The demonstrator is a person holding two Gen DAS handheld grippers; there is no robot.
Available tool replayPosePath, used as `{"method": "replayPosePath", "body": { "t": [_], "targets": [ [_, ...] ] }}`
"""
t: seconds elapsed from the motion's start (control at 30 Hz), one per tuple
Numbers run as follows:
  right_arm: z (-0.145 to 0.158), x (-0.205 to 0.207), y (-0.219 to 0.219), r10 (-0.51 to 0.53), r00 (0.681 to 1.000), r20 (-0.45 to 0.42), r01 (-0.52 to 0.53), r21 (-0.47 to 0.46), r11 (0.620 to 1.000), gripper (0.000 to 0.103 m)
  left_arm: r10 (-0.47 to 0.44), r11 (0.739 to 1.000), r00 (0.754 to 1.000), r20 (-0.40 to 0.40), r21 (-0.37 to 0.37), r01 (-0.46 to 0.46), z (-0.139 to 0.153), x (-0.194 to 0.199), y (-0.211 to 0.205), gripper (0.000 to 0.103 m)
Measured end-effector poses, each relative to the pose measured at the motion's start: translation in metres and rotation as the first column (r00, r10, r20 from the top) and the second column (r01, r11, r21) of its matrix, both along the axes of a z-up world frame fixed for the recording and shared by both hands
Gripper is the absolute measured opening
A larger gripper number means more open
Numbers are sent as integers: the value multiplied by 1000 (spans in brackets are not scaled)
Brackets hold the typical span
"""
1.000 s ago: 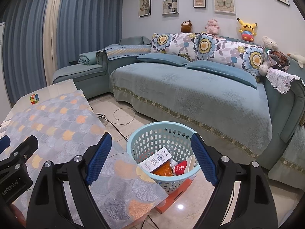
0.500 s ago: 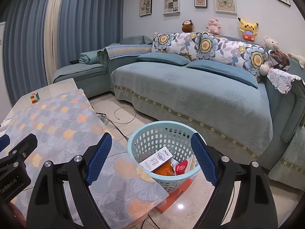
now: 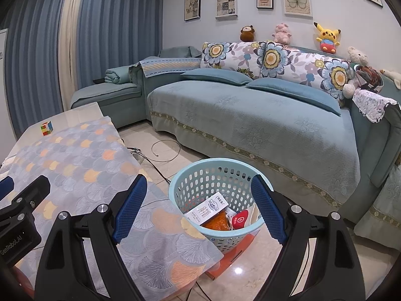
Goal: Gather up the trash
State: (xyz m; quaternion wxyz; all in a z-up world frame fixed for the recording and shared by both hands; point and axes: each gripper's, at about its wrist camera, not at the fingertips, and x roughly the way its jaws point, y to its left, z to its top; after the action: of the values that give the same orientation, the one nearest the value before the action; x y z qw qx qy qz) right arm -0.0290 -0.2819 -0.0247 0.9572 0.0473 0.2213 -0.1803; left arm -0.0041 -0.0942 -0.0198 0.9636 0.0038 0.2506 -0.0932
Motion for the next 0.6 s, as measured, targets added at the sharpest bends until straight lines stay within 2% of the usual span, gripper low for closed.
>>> {"method": "replayPosePath", "body": {
  "t": [0.6],
  "targets": [
    [2, 0, -1, -6, 1000, 11, 6, -9, 1000, 81, -7, 1000, 1000, 21, 11, 7, 5, -3, -5, 93]
  ]
}}
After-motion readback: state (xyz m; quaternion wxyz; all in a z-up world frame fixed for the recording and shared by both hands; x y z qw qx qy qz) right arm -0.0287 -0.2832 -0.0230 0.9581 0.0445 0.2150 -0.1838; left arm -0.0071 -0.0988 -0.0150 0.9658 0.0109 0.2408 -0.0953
